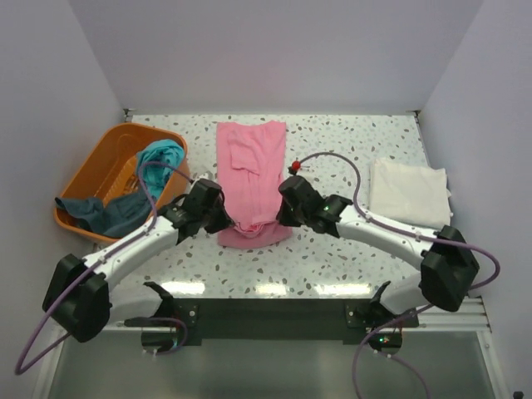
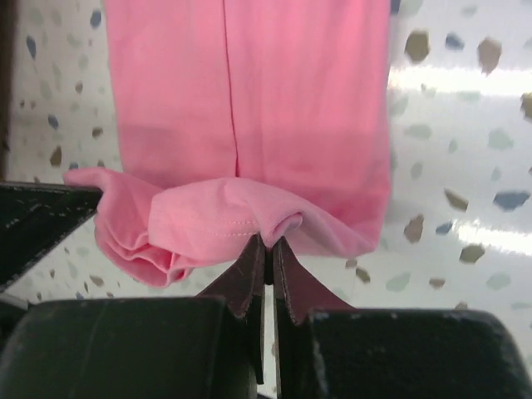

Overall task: Fold and stack the t-shirts
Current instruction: Fold the tshirt

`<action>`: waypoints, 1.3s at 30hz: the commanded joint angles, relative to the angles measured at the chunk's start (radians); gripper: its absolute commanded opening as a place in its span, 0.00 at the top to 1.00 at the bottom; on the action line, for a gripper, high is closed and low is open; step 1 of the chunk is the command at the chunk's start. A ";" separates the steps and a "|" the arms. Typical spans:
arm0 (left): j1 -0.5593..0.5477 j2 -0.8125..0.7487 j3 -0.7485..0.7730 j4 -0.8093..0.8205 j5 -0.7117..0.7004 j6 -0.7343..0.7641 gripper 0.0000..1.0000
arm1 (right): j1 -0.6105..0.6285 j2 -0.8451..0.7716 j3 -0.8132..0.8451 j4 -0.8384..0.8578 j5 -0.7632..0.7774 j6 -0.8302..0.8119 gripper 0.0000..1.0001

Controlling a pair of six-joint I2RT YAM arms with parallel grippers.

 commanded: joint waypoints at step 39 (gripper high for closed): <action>0.204 0.425 0.468 0.102 -0.142 0.241 0.00 | -0.397 0.558 0.637 -0.064 -0.223 -0.319 0.01</action>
